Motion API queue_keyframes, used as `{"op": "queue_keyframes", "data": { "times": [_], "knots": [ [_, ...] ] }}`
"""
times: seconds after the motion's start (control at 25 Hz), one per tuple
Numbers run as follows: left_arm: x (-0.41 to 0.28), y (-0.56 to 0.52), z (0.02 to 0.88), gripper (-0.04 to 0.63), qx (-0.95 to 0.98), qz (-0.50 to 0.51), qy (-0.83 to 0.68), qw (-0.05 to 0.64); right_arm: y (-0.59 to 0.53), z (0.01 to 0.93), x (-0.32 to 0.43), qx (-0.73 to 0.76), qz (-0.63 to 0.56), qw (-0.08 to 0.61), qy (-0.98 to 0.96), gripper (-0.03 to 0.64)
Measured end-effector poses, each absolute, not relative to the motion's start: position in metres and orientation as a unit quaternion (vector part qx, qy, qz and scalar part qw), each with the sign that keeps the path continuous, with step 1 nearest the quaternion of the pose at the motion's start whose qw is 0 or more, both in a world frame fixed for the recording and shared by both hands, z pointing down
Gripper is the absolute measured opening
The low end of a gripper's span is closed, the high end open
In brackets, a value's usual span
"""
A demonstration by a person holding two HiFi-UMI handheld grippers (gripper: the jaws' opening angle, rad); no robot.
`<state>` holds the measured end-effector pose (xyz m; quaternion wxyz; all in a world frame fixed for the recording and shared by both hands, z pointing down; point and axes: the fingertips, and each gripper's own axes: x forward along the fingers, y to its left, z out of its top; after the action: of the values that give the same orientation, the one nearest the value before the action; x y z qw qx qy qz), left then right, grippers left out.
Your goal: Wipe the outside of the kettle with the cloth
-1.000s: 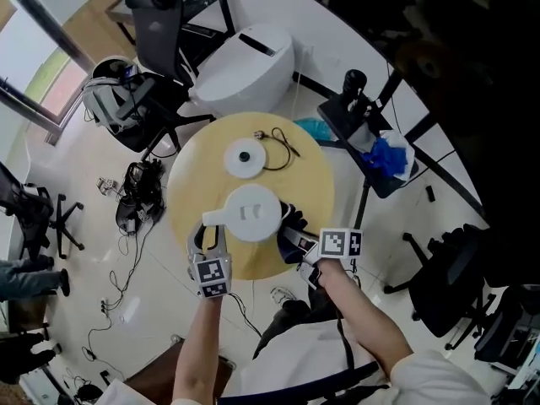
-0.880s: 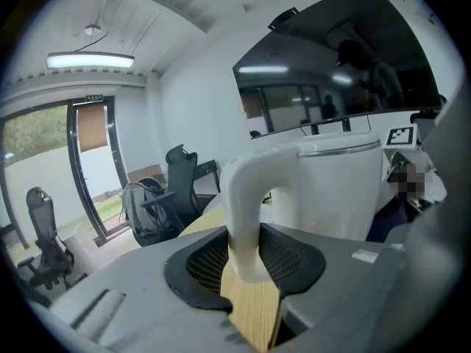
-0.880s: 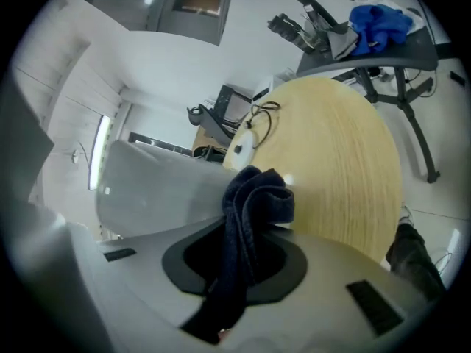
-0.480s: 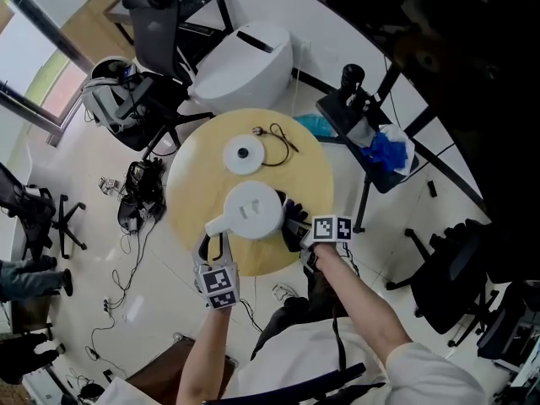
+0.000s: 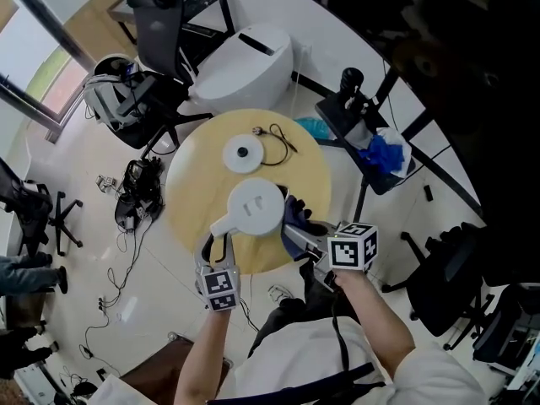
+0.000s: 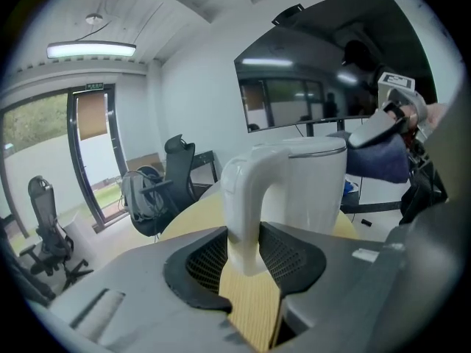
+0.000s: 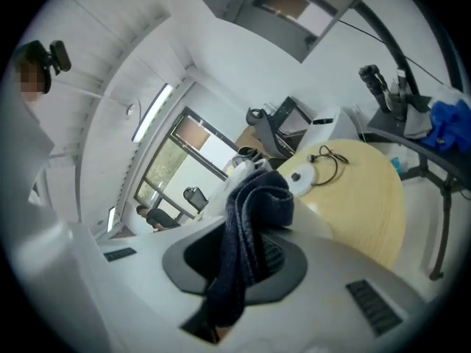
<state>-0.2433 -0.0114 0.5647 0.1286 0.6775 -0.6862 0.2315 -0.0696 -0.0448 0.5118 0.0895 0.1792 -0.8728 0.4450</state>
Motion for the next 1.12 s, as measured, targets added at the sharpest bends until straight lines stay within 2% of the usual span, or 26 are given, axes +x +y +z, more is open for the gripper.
{"op": "queue_keyframes", "data": {
  "times": [0.16,0.28,0.88,1.0,1.12],
  "knots": [
    [-0.239,-0.007,0.564,0.14,0.69,0.226,-0.677,0.12,-0.026,0.499,-0.075,0.148,0.391,0.132,-0.899,0.066],
    [-0.236,-0.002,0.562,0.14,0.695,0.228,-0.673,0.114,-0.026,0.511,-0.074,0.153,0.4,0.14,-0.893,0.066],
    [-0.209,0.019,0.563,0.127,0.698,0.236,-0.666,0.118,-0.033,0.668,-0.072,0.192,0.491,0.234,-0.817,0.066],
    [-0.215,0.011,0.562,0.145,0.695,0.232,-0.67,0.118,-0.033,0.669,-0.07,0.19,0.496,0.235,-0.814,0.066],
    [-0.22,-0.002,0.558,0.201,0.714,0.217,-0.657,0.109,-0.038,0.635,-0.067,0.185,0.474,0.215,-0.834,0.066]
  ]
}}
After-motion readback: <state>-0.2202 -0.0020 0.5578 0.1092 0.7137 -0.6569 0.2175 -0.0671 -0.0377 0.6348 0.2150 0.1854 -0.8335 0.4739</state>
